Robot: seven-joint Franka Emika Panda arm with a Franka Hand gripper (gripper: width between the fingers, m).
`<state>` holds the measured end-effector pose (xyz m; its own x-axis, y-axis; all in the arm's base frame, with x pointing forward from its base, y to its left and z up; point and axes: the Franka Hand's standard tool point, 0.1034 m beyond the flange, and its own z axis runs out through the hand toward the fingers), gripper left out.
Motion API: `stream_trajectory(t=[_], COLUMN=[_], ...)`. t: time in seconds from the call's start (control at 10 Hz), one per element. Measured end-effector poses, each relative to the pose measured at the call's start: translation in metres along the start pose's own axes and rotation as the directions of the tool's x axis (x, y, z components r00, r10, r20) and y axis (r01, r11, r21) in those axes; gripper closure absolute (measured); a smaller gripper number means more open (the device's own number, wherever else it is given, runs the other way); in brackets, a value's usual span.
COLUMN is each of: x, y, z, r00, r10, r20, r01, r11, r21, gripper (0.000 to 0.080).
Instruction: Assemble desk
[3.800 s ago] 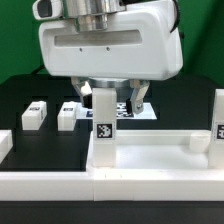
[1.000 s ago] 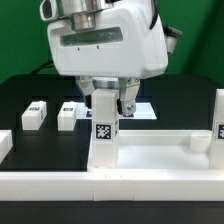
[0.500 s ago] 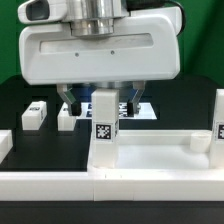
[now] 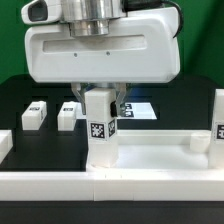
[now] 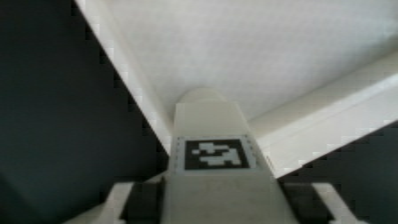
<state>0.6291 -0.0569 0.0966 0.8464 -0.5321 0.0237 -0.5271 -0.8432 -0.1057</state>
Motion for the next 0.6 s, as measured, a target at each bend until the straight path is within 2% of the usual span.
stream_trajectory(t=[0.1,0.3,0.4,0.5,0.6], x=[0.0000,-0.0006,-0.0007,0.0024,0.0033], y=[-0.0002,-0.0048,-0.0047,-0.0034,-0.0027], z=[0.0000,-0.0015,-0.0026,-0.0021,-0.0027], r00=[0.998,0.948,0.915,0.832,0.727], r10=[0.056,0.319,0.402,0.553,0.679], r20=[0.000,0.001,0.022,0.051,0.097], r01=[-0.056,-0.319,-0.402,-0.553,-0.680], r11=[0.998,0.948,0.915,0.833,0.732], r21=[0.000,-0.004,-0.016,-0.004,-0.030], gripper=[0.0511,0.0511,0.0511,0.0511,0.0510])
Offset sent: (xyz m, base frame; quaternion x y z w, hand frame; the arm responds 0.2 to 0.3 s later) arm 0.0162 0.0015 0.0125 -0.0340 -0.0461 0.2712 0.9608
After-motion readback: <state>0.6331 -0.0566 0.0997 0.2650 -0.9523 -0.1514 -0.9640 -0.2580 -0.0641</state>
